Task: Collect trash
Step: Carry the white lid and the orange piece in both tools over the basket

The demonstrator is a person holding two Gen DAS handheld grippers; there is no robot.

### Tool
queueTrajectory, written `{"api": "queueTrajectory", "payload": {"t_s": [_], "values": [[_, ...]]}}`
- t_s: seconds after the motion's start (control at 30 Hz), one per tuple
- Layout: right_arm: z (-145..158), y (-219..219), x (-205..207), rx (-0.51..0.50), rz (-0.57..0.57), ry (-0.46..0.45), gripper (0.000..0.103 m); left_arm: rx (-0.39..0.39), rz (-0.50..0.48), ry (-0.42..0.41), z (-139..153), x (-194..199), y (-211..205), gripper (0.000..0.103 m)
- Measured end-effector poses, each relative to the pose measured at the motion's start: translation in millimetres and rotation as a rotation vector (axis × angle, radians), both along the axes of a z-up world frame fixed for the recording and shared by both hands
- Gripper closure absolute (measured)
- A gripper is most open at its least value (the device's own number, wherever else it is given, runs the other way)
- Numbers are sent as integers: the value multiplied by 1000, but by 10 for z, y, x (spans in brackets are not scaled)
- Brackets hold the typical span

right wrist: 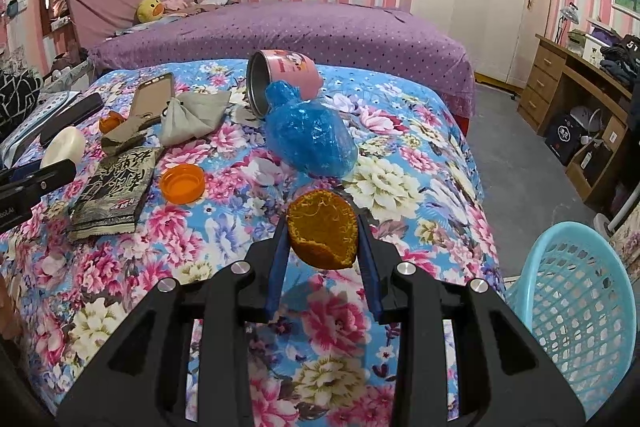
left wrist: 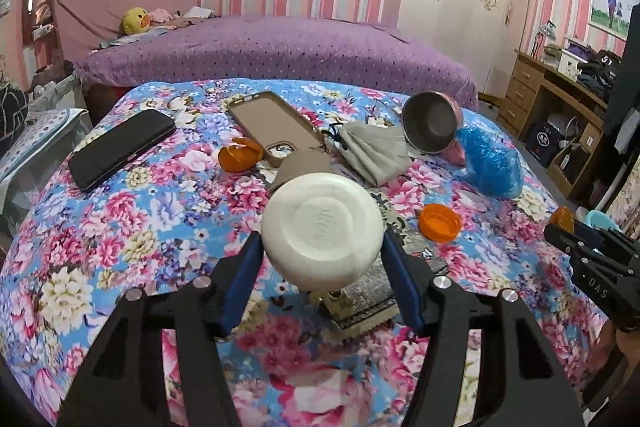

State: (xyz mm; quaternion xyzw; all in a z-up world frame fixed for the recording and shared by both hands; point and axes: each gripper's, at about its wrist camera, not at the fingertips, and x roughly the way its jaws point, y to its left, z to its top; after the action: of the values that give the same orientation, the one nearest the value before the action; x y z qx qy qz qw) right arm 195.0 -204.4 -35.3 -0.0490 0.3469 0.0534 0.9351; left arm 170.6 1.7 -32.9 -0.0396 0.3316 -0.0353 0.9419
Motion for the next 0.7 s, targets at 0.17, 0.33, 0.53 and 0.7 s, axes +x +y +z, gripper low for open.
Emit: {"api": "queueTrajectory", "payload": {"t_s": [0.17,0.33,0.53,0.7], "values": [[55,-64,-92,-8,8,-18,70,-3,9,-23,56,-102,-70,43],[121,-199,-164,2,-8,-36,70,-19,-14,-23,85,-132,-231,43],[200,-420,-241,13,-34,-54,70,25,-38,-55,183,-171,-474,43],[242,-673,-322,19,-70,-64,70,5,-52,-52,198,-231,-656,43]]}}
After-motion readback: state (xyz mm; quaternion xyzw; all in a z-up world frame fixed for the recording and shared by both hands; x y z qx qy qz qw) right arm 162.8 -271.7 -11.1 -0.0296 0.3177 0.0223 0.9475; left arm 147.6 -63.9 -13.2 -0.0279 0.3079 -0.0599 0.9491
